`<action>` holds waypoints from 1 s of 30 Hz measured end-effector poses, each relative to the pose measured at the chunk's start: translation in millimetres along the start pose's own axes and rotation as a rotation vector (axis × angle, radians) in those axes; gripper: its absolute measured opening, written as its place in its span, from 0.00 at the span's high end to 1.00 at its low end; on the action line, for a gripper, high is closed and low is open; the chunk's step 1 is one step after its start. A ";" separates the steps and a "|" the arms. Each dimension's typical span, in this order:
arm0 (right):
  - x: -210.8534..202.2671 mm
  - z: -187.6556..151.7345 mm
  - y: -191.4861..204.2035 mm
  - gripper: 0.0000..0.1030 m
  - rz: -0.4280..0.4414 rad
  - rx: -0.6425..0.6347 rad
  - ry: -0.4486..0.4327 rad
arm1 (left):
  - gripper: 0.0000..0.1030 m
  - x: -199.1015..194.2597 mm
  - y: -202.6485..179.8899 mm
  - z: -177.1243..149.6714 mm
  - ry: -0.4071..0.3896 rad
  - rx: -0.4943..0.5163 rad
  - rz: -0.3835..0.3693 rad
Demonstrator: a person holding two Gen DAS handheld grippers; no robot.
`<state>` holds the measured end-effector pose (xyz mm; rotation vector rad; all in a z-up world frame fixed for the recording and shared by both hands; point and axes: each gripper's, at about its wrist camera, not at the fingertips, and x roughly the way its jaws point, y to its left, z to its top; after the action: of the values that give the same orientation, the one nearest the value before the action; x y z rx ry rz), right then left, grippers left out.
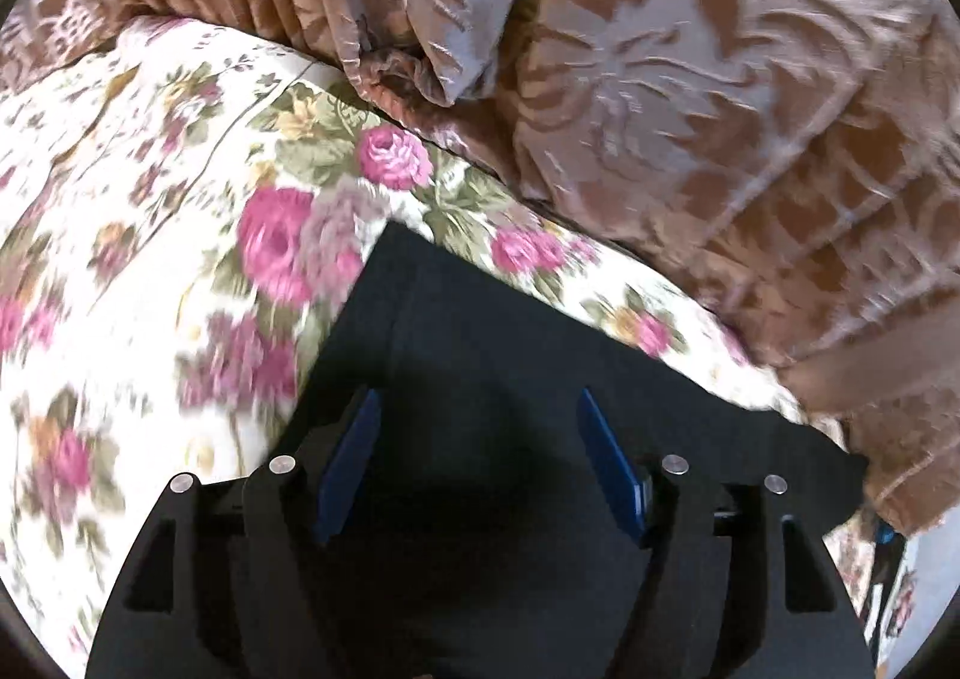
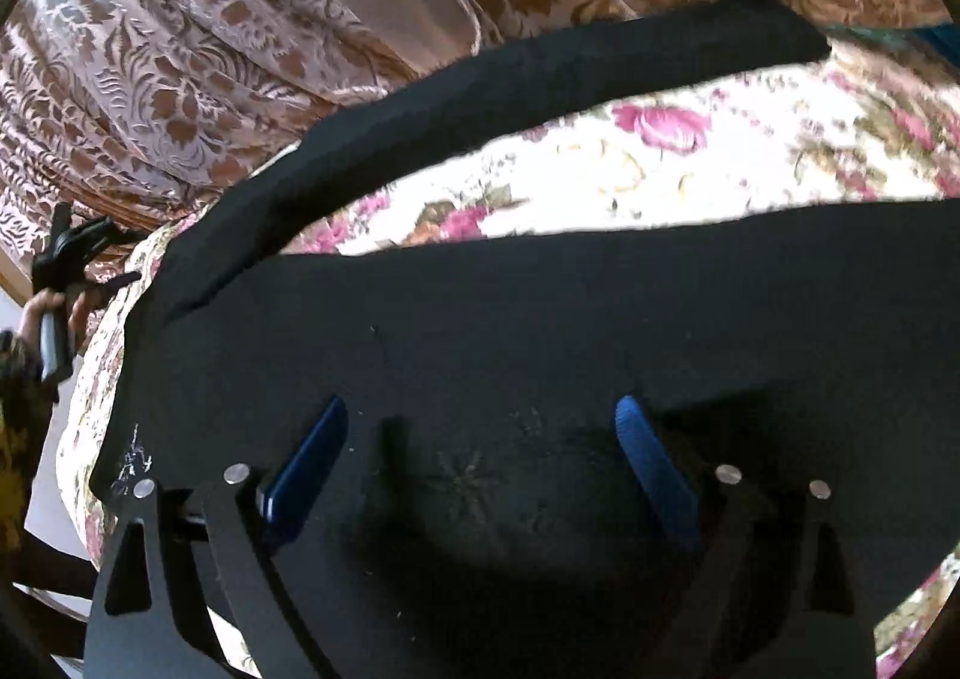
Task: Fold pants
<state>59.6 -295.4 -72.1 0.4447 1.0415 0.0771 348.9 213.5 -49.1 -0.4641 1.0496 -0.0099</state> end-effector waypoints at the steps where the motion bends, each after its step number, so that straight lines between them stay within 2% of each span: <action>1: 0.8 -0.5 1.0 0.09 0.000 -0.005 -0.002 | 0.35 8.9 0.8 8.4 0.002 -0.007 0.025; 4: 2.8 0.0 3.9 0.06 -0.006 -0.014 0.000 | 0.35 30.9 0.6 27.2 0.003 0.002 0.096; 9: 3.2 0.4 5.1 0.05 -0.017 -0.015 0.003 | 0.35 65.1 7.3 42.8 0.044 -0.022 0.159; 11: 3.0 1.2 5.1 0.05 -0.021 -0.013 0.006 | 0.63 69.9 2.5 42.5 0.030 0.034 0.214; 12: 3.6 1.8 6.2 0.05 -0.023 -0.013 0.007 | 0.70 69.1 -0.4 40.8 0.024 0.058 0.218; 13: 4.1 2.2 6.6 0.05 -0.026 -0.016 0.009 | 0.84 63.8 -4.4 38.1 0.006 0.086 0.190; 14: 4.2 2.6 6.7 0.05 -0.028 -0.017 0.011 | 0.87 54.6 -8.2 34.7 -0.027 0.101 0.173; 17: 4.2 5.1 6.3 0.05 -0.023 -0.010 0.016 | 0.87 9.9 -23.1 15.7 -0.158 0.165 0.084; 18: 3.8 6.2 5.9 0.05 -0.022 -0.007 0.018 | 0.87 -4.2 -29.7 7.2 -0.192 0.204 0.080; 20: 2.4 8.0 7.0 0.05 -0.021 -0.009 0.018 | 0.87 -41.7 -38.1 -19.6 -0.254 0.253 -0.022; 22: -1.0 11.8 7.2 0.06 -0.009 -0.005 0.015 | 0.87 -76.0 -45.2 -53.6 -0.304 0.317 -0.064; 24: -4.5 17.2 7.2 0.08 0.018 0.007 0.009 | 0.87 -105.7 -41.9 -87.4 -0.326 0.327 -0.129; 30: -2.8 53.6 14.3 0.17 0.155 0.038 0.023 | 0.87 -146.6 -27.4 -167.5 -0.352 0.333 -0.192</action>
<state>105.7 -300.2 -41.4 0.5598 1.0309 0.2015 140.3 160.9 14.3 -0.2491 0.6377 -0.2614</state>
